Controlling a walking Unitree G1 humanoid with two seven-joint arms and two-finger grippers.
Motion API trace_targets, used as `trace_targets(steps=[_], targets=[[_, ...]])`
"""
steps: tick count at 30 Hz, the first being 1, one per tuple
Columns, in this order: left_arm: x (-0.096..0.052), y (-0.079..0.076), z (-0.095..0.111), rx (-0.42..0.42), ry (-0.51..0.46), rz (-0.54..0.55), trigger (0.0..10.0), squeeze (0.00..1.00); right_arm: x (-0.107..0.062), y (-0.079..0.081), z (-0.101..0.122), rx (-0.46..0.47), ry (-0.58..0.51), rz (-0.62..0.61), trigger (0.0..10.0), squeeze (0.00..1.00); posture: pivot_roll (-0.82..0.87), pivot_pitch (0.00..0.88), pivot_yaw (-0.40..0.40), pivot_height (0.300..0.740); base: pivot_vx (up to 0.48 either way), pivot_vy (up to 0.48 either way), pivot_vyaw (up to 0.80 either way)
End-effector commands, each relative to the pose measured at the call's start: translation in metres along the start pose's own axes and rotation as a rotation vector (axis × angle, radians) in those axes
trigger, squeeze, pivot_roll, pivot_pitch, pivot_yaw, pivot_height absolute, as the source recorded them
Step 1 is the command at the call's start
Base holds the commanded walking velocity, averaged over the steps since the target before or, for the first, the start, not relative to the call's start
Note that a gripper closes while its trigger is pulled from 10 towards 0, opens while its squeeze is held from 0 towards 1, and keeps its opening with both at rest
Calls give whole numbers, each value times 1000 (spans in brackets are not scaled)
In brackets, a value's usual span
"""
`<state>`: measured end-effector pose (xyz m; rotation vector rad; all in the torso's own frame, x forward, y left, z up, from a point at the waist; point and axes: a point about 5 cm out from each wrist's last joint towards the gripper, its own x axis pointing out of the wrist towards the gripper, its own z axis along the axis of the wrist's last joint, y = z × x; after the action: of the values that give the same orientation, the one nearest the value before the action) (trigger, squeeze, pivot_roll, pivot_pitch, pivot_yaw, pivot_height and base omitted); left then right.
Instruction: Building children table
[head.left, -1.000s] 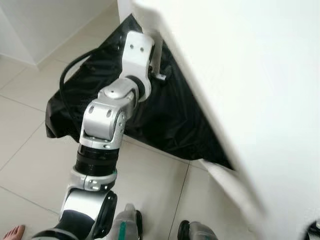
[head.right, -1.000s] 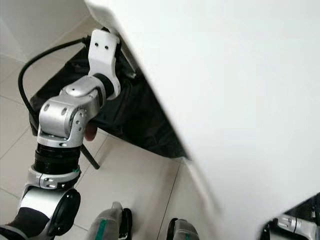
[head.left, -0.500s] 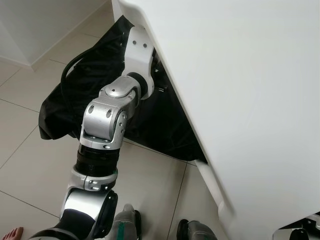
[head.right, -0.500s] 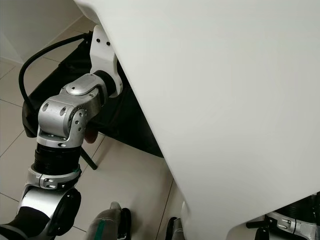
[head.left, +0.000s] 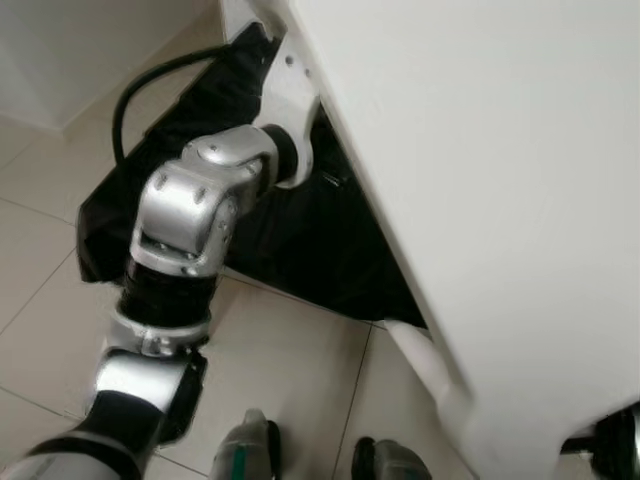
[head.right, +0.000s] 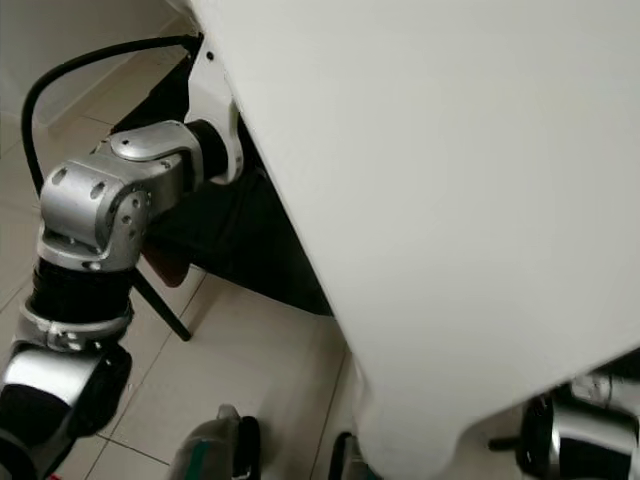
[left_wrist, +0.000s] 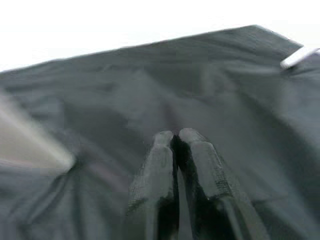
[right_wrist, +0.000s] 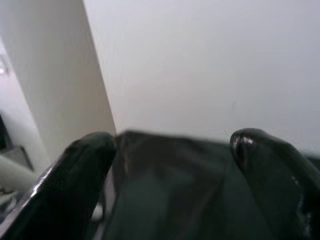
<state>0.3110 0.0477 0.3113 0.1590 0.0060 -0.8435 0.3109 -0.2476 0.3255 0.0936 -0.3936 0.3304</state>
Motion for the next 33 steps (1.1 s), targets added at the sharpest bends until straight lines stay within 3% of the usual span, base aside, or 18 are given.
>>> trace_targets(steps=[1, 5, 9, 16, 22, 25, 33], targets=[[-3, 1, 8, -8, -9, -47, 10000, 0, 8, -2, 23, -23, -67, -10, 10000, 0, 112, 87, -14, 740, 0, 0, 0], [-2, 16, 43, -29, -67, -90, 10000, 0, 46, -7, 56, 25, -153, -53, 10000, 0, 124, 98, -12, 740, 0, 0, 0], [-3, 15, 63, -25, -65, -174, 10000, 0, 67, -6, 78, 74, -184, -55, 10000, 0, 137, 108, -9, 740, 0, 0, 0], [-2, 17, 73, -22, -33, -203, 10000, 0, 82, -13, 92, 149, -202, -118, 10000, 0, 148, 119, -2, 740, 0, 0, 0], [2, 25, 86, -91, -22, -197, 10000, 0, 92, -27, 96, 223, -215, -212, 10000, 0, 144, 127, 12, 740, 0, 0, 0], [4, 29, 96, -138, -33, -200, 10000, 0, 91, -35, 100, 315, -240, -256, 10000, 0, 146, 127, 15, 740, 0, 0, 0], [10, 45, 108, -138, -37, -117, 10000, 0, 88, -50, 116, 469, -339, -375, 10000, 0, 152, 126, 22, 740, 0, 0, 0]])
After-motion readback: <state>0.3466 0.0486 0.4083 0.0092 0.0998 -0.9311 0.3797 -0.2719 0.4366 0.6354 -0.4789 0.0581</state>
